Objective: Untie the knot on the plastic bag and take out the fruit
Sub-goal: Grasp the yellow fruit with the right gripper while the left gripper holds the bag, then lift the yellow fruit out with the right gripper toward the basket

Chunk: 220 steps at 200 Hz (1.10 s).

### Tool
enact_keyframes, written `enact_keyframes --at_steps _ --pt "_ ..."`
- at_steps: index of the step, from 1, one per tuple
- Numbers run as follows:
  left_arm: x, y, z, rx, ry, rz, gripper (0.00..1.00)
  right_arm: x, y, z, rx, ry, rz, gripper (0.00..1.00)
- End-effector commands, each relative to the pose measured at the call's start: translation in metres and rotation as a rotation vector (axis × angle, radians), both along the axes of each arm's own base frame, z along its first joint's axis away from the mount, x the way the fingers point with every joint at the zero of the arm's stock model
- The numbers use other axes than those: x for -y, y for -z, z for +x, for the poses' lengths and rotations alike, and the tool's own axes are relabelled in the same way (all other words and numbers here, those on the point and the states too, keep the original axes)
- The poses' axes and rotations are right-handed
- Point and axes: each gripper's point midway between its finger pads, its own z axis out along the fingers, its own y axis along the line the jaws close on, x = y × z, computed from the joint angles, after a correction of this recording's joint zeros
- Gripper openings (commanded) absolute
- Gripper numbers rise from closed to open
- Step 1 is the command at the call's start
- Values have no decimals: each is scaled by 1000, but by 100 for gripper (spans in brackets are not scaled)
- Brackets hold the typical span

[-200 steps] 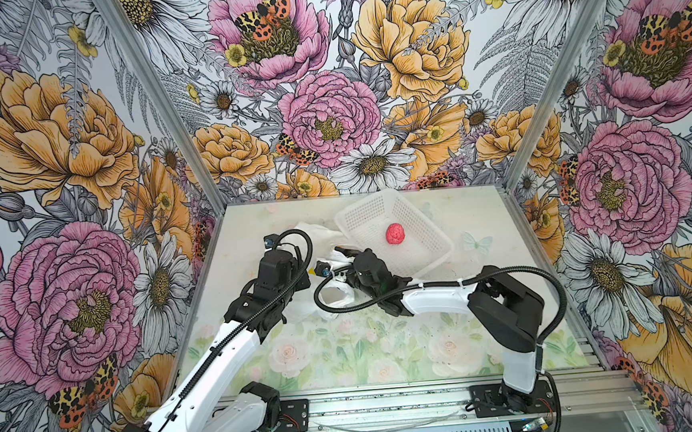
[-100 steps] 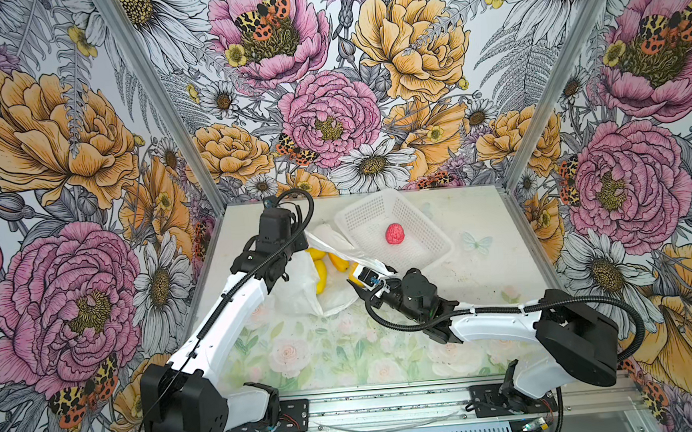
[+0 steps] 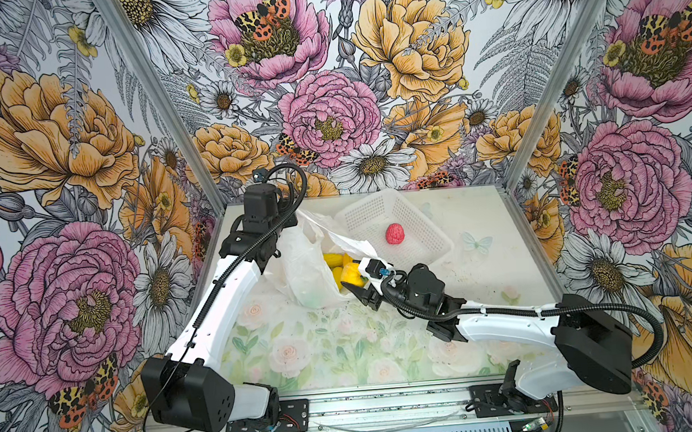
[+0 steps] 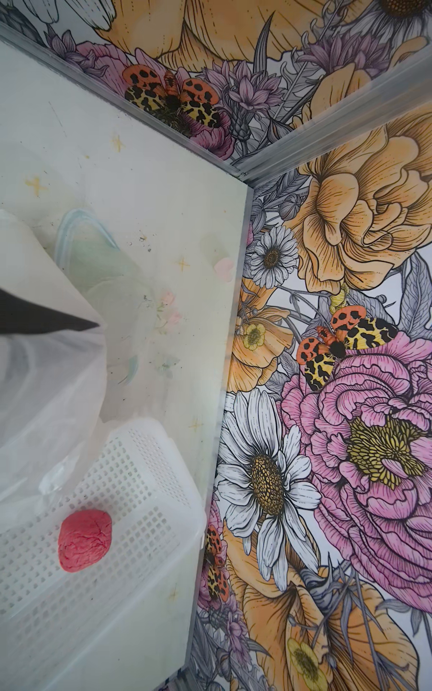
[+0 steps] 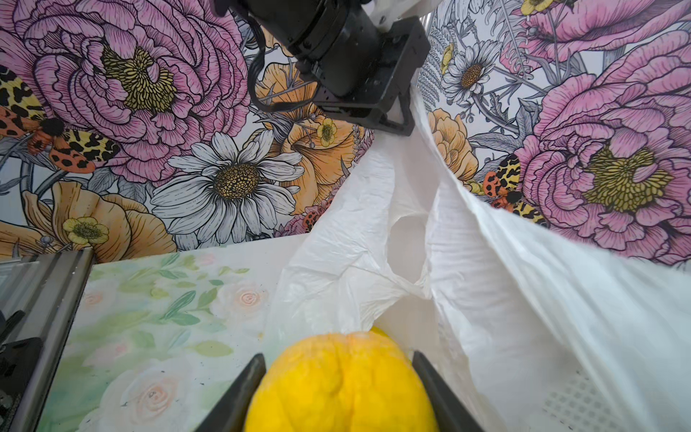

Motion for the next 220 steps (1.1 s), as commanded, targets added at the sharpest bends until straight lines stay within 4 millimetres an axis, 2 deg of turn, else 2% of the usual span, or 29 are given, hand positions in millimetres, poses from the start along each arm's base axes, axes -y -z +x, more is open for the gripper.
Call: enact_keyframes --at_steps 1,23,36,73,99,118,159,190,206,220 --pt "9 15 -10 0 39 7 0 -21 3 -6 -76 -81 42 22" --pt "14 37 -18 -49 55 -4 0 -39 12 -14 -125 -147 39 24" --pt "26 46 -23 -86 107 -36 0 -48 11 -22 -137 -185 36 25" --pt "40 52 -31 -159 148 -79 0 -74 7 -52 -143 -289 9 24" --pt "41 61 -33 -182 142 -83 0 -74 -2 -72 -133 -340 7 24" --pt "35 67 -33 -202 112 -74 0 -63 -17 -85 -101 -348 24 24" --pt "20 79 -41 -232 38 -149 0 -12 -75 -93 -25 -273 131 25" --pt "24 91 -47 -256 20 -257 0 23 -102 -85 -42 -202 192 25" --pt "27 92 -50 -263 22 -294 0 35 -102 -76 -70 -173 210 25" --pt "27 95 -56 -259 11 -287 0 50 -101 -55 -90 -79 219 24"
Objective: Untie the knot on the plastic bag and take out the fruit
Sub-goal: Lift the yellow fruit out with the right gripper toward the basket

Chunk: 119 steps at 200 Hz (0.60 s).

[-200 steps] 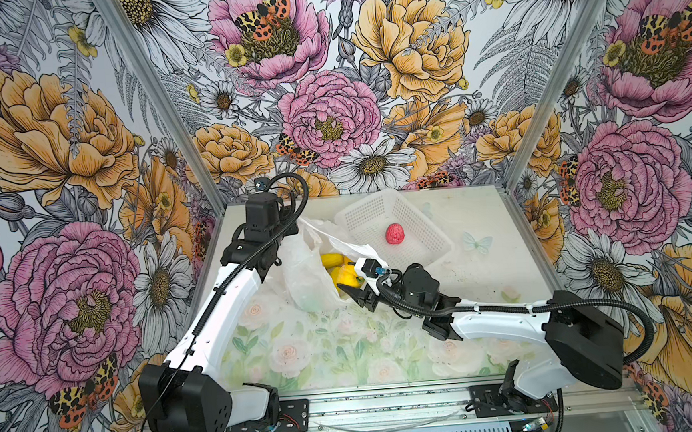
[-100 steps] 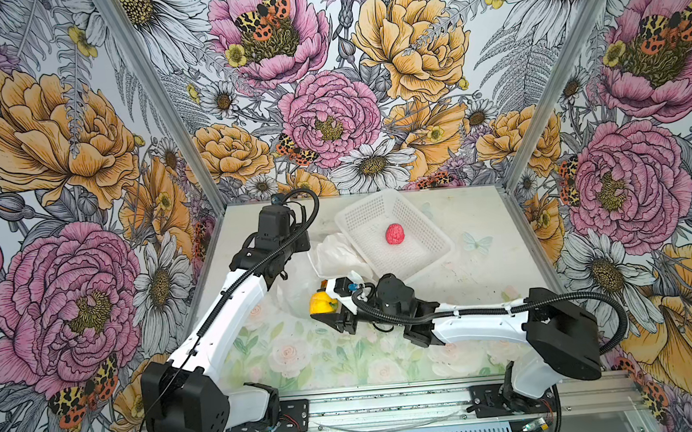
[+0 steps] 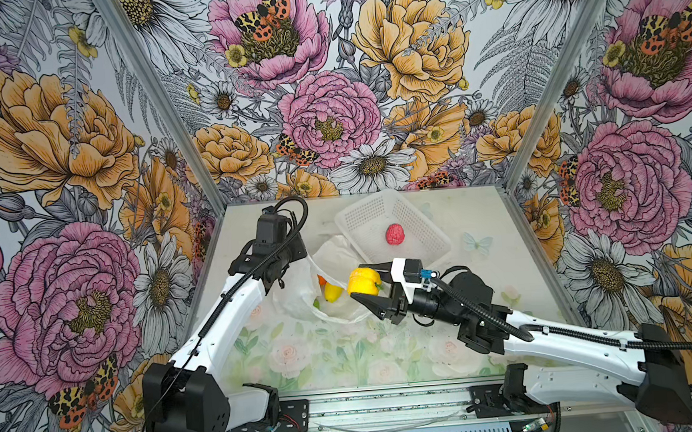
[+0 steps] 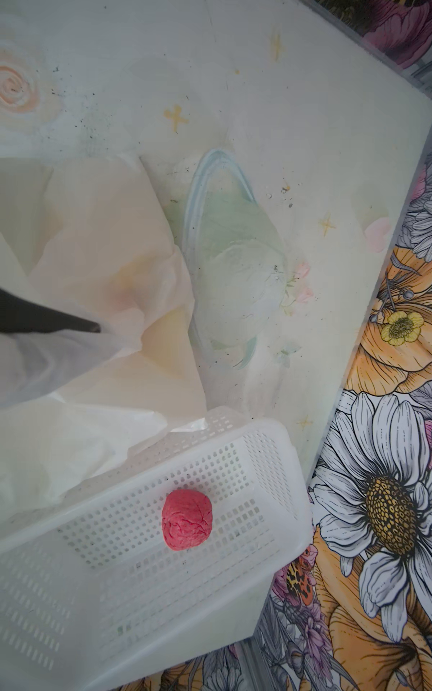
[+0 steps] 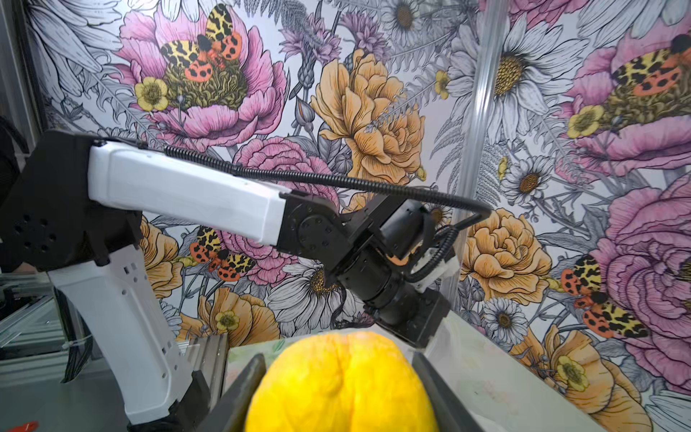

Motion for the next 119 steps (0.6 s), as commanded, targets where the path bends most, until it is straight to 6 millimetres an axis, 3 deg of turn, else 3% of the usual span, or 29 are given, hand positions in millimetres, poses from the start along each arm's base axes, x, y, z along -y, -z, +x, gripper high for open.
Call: enact_keyframes --at_steps 1,30,42,60,92,119 --pt "5 -7 -10 20 -15 -65 0 17 26 31 -115 120 -41 24" --pt "13 1 -19 70 10 -53 0 74 40 110 -251 502 -60 28" --pt "18 5 -21 87 34 -43 0 109 60 153 -324 718 -103 29" --pt "21 11 -25 92 54 8 0 142 98 204 -450 884 -189 29" --pt "29 11 -27 110 74 90 0 160 189 277 -680 961 -428 26" --pt "32 12 -27 110 84 112 0 172 248 308 -780 1004 -562 24"
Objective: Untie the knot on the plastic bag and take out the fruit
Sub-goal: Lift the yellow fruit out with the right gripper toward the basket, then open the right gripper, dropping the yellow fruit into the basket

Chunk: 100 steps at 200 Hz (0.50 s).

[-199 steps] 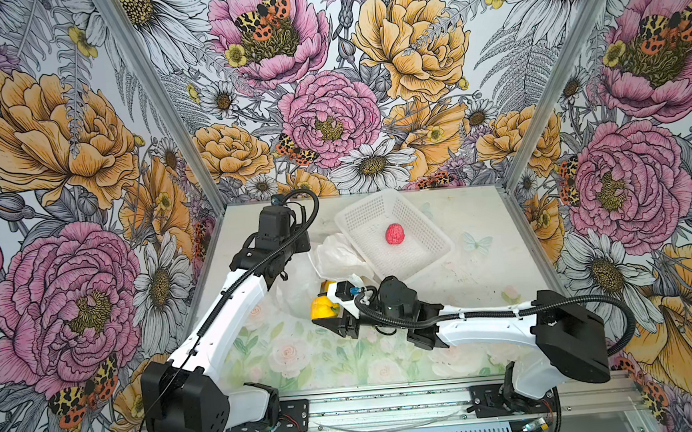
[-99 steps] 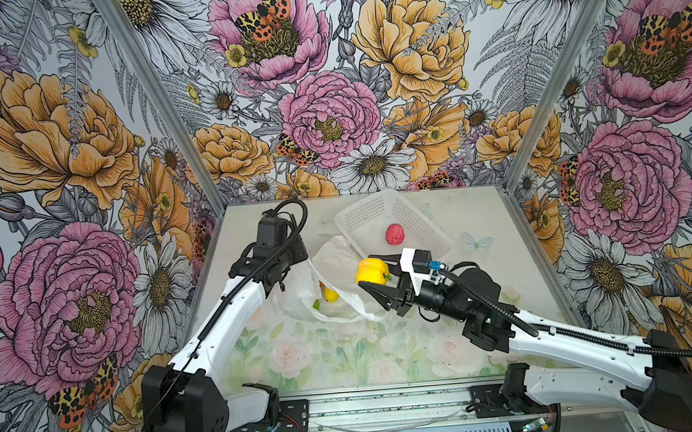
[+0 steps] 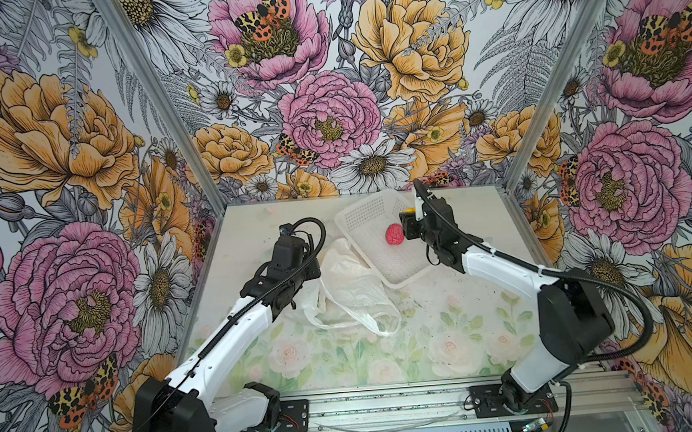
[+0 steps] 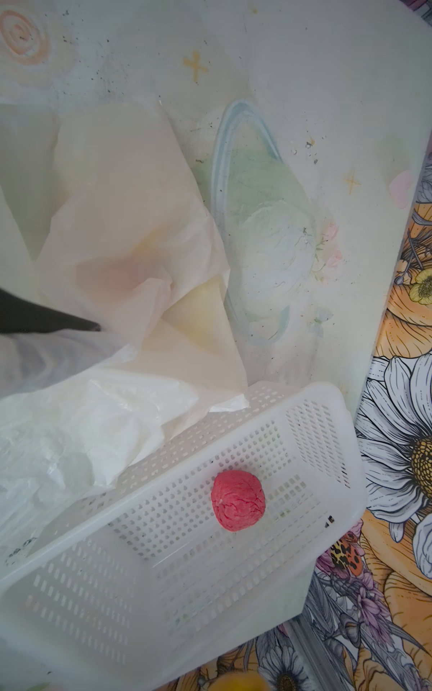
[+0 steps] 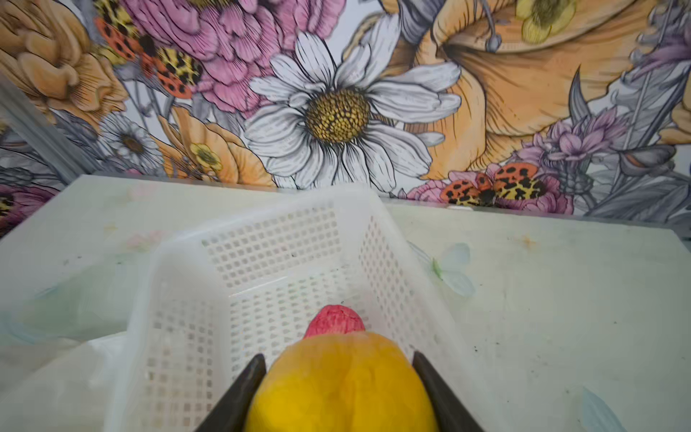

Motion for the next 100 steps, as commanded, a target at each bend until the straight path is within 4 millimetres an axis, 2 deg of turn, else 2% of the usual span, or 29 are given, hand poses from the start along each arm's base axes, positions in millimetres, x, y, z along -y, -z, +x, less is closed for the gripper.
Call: enact_keyframes --at_steps 1,24,53,67,87,100 --pt "-4 -10 7 51 -18 50 0 13 60 3 -193 32 -82 24" --pt "-3 -9 6 50 -16 56 0 23 88 12 -243 51 -127 27" --pt "-2 -10 6 54 -14 59 0 32 106 13 -266 73 -181 33" --pt "-2 -9 7 53 -16 64 0 30 110 13 -274 58 -184 44" --pt "-1 -7 7 46 -10 64 0 29 104 9 -257 54 -173 72" --pt "1 -7 7 44 -4 66 0 32 101 8 -245 65 -171 80"
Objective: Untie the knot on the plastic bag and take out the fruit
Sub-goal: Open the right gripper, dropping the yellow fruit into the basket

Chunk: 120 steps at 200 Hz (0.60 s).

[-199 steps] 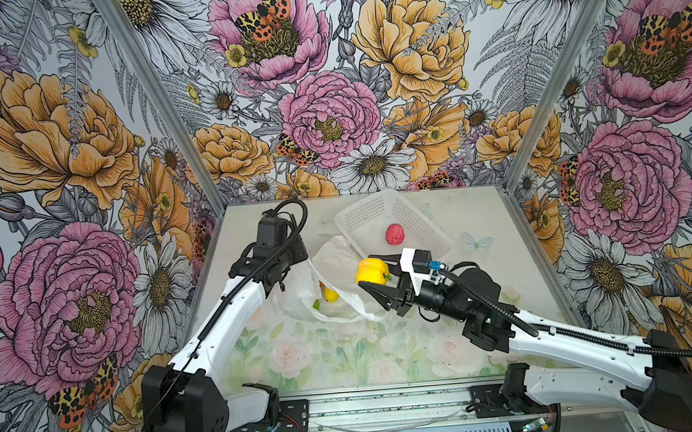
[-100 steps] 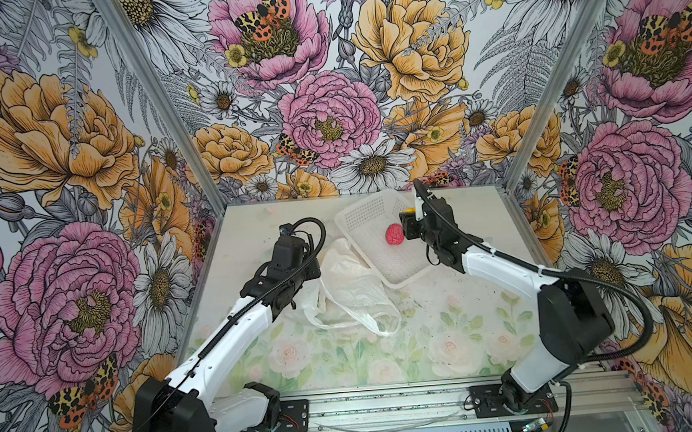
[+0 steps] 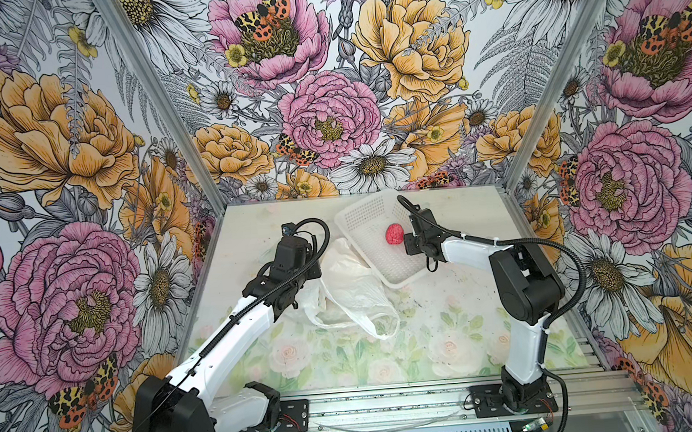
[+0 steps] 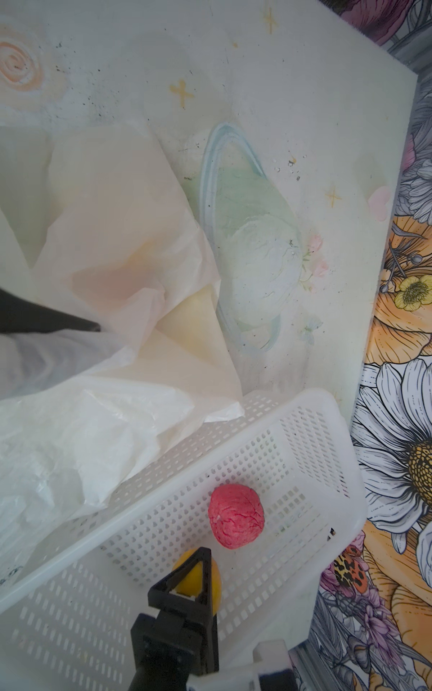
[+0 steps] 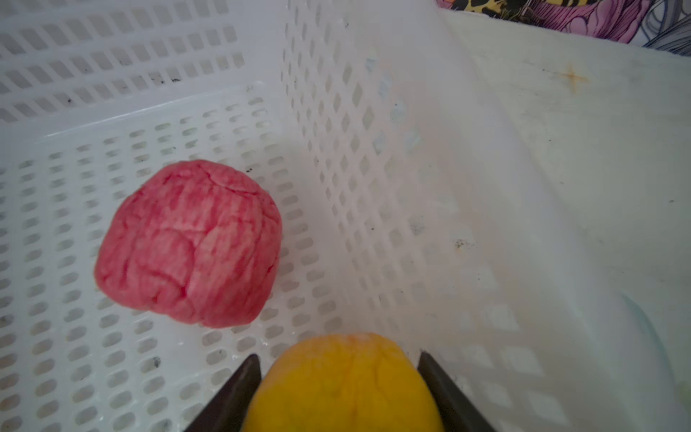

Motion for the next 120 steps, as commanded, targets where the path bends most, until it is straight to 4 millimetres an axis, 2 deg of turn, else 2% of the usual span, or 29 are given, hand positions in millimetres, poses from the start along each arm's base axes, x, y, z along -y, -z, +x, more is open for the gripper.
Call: enact_keyframes --at_steps 1,37,62,95,120 --pt "3 -8 5 30 6 13 0 1 -21 4 63 7 3 80" --pt "4 -11 4 38 8 13 0 5 -39 -4 112 6 16 84" --pt "4 -12 4 42 8 11 0 8 -66 -17 189 2 55 85" --pt "5 -14 3 45 11 13 0 14 -124 -49 329 2 136 87" --pt "6 -15 2 47 14 11 0 7 -177 -88 478 -56 242 82"
